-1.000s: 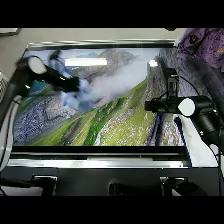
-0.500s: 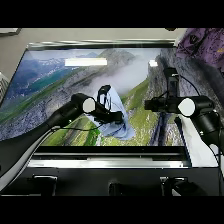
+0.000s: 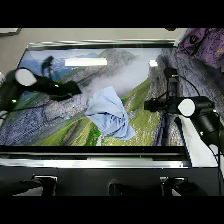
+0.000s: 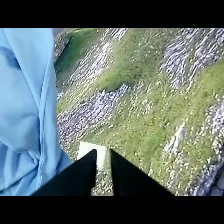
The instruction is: Fold the clothes and pants, and hang the long-sleeved shirts on hangers.
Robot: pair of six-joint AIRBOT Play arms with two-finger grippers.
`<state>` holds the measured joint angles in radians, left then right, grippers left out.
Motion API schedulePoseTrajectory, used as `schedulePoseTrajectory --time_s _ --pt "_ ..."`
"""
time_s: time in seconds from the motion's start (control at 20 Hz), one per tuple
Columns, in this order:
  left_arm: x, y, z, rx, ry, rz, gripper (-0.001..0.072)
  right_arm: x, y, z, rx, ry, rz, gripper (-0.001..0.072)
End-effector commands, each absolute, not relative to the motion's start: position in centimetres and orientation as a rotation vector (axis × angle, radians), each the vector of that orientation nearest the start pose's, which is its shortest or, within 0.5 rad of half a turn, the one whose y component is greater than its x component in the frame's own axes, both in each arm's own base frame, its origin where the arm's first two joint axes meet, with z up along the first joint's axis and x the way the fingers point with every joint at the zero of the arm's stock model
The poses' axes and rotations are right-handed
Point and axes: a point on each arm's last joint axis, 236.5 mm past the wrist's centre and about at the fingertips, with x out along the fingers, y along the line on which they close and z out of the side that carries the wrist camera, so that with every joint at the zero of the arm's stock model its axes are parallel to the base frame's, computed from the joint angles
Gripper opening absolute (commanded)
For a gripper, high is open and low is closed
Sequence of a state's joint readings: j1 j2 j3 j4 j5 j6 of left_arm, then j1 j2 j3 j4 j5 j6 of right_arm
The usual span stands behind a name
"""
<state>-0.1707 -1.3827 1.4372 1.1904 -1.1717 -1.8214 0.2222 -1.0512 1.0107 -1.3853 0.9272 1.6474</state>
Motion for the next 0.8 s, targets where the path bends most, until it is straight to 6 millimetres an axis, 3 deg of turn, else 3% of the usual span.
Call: schedulePoseTrajectory --time_s 0.0,0.1,0.2,0.45,0.75 --pt "43.7 -8.5 8.3 -0.492 1.163 -0.136 0.0621 33.4 11.5 1.9 0.261 1.183 0.175 0.0276" --pt "44.1 -7.3 7.1 -0.500 1.180 -0.114 0.0621 30.4 14.4 -1.6 0.515 1.298 0.205 0.0336" --pt "44.3 -7.2 5.8 -0.505 1.211 -0.105 0.0621 28.7 17.8 -3.1 0.717 1.318 0.291 0.0483" --pt "44.6 -8.4 3.2 -0.550 1.276 -0.121 0.0621 27.0 18.8 -7.1 0.828 1.357 0.291 0.0478" --pt "44.6 -8.4 2.4 -0.551 1.294 -0.117 0.0621 28.3 20.1 -9.8 0.895 1.361 0.326 0.0477"
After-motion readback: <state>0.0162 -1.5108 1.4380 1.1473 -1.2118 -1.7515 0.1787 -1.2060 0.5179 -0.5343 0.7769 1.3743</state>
